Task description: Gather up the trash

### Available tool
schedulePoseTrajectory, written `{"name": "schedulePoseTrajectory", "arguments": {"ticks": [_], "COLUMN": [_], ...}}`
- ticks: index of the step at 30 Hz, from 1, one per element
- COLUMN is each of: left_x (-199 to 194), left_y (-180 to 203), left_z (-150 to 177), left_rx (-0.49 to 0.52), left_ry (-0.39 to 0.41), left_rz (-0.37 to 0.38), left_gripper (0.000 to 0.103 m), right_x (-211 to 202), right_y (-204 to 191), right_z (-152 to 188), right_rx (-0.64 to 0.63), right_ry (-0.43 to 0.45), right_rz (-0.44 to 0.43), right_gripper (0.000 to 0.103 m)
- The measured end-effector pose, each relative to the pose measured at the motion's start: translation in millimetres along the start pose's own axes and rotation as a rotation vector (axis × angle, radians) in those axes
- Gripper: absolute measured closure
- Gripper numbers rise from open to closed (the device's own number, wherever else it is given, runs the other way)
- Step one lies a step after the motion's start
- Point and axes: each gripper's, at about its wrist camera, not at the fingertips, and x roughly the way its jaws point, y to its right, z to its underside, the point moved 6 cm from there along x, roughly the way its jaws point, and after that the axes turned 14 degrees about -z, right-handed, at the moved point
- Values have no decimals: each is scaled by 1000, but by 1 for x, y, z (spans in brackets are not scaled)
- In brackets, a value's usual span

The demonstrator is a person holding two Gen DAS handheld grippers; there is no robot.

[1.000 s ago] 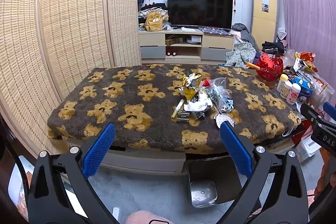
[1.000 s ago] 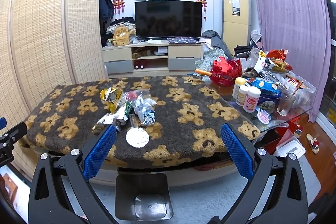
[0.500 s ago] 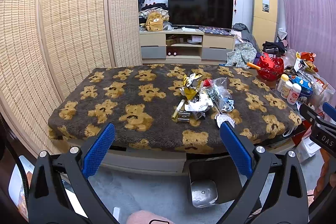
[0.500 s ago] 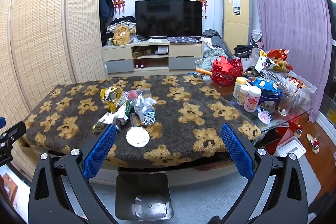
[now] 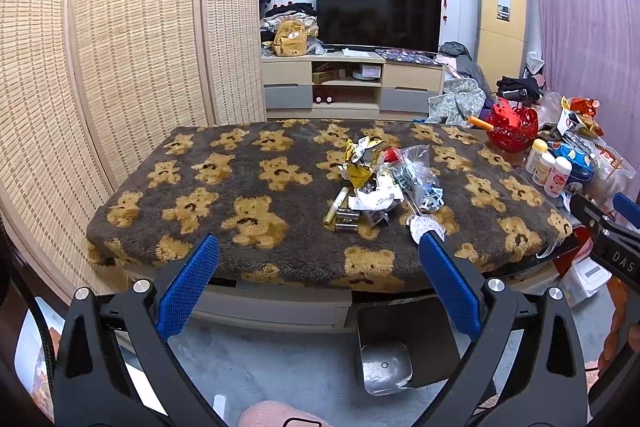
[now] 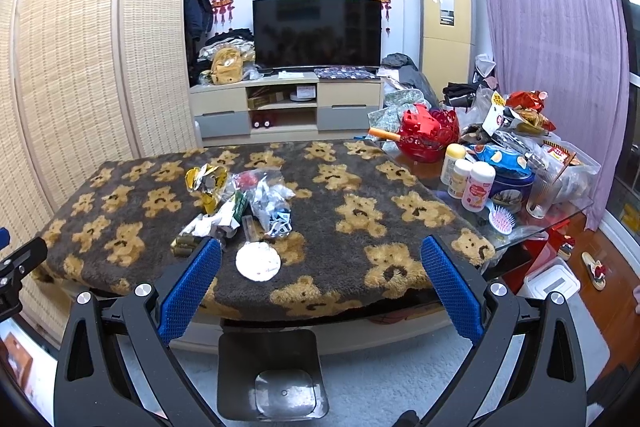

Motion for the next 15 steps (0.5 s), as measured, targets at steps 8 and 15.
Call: {"name": "schedulePoseTrajectory", "arguments": {"ticks": [8, 15], "left_x": [28, 96], "left_y": [3, 21], "left_z": [3, 26], "left_rx": [22, 75], "left_ry": [-17, -130], "left_rz": [2, 24], "left_gripper": [8, 8], "right_x": [30, 96], "right_y": [3, 8], "right_z": [1, 23], "right_rx": [31, 67], "right_ry": [-48, -157], "right_rz": [-35, -90], "right_gripper": [3, 3]}}
